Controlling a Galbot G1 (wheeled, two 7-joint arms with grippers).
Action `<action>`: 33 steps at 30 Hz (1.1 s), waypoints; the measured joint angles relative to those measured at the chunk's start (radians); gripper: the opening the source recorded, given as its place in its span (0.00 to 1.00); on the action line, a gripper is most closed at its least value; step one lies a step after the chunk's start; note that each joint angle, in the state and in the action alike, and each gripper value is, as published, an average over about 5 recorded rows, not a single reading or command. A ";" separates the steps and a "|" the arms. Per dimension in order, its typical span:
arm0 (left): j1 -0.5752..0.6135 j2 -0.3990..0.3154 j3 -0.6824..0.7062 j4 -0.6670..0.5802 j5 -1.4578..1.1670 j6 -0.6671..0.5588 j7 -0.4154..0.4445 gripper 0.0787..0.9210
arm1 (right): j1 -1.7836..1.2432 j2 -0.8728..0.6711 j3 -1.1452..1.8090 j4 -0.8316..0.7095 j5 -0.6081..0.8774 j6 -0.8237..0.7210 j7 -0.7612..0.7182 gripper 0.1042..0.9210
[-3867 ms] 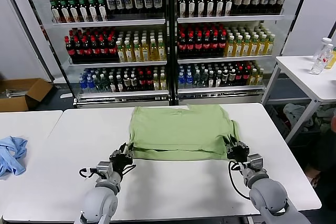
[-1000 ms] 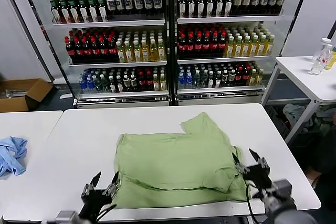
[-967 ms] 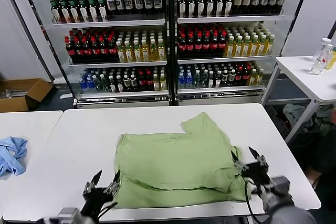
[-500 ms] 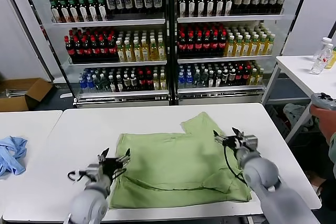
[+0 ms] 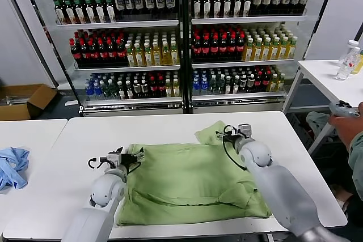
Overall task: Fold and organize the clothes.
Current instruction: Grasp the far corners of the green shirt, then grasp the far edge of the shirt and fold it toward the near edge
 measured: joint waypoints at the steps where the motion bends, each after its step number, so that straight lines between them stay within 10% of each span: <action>1: -0.008 0.002 0.003 0.011 -0.003 0.002 0.001 0.81 | 0.010 0.007 -0.005 -0.020 -0.001 0.000 -0.004 0.85; 23: -0.030 0.031 -0.001 0.056 -0.117 0.013 0.045 0.07 | 0.046 0.013 -0.045 -0.111 0.004 0.025 -0.051 0.12; 33: 0.013 0.033 -0.039 -0.025 -0.172 -0.015 0.069 0.01 | -0.023 -0.044 0.005 0.038 0.038 0.053 -0.033 0.00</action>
